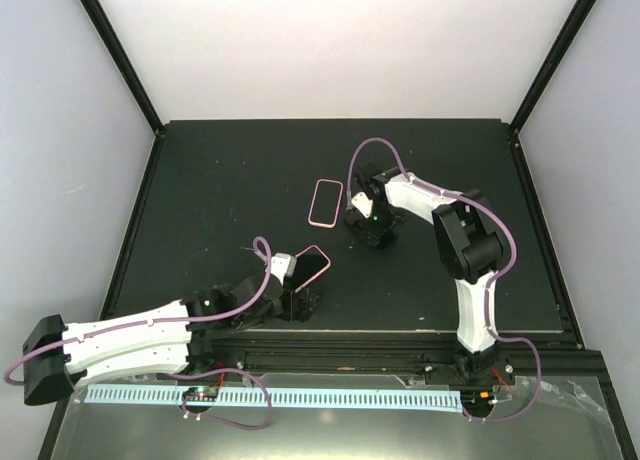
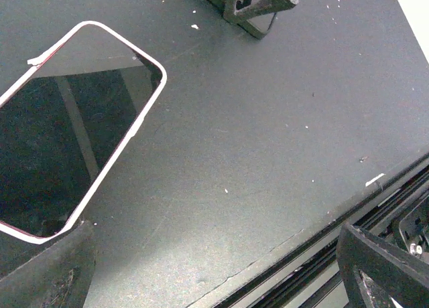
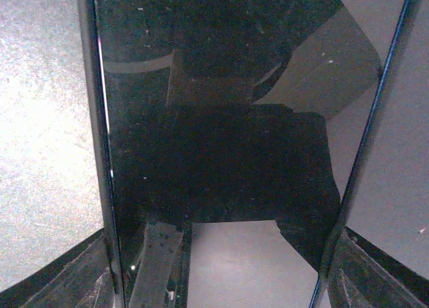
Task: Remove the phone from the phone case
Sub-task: Pick up the phone at the center of the board.
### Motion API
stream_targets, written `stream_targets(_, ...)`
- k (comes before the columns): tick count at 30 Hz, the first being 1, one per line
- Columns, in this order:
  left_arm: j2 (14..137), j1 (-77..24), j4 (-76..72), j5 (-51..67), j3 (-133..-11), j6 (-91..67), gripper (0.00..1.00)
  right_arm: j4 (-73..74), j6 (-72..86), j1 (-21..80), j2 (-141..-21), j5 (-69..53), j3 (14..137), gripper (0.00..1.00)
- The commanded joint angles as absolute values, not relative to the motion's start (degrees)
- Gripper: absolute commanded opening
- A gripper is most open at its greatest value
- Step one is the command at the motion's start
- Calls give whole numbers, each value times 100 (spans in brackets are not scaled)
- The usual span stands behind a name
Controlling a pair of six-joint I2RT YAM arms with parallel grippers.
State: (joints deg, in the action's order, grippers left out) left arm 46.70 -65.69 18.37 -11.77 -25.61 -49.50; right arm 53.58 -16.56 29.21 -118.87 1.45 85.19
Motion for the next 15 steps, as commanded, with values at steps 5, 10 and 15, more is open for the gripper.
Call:
stream_targets(5,4951,-6191,1582,-1390,-2947,-5251,99,5004,-1906,2878,-10382,-620,7096,59)
stream_targets(10,5532,-5420,713,-1035,-3259,-5076,99,4497,-2058,2866,-9128,-1341,6371,58)
stream_targets(15,5979,-5022,-187,-588,-3640,-4359,99,3976,-1840,2865,-8690,-1625,6112,56)
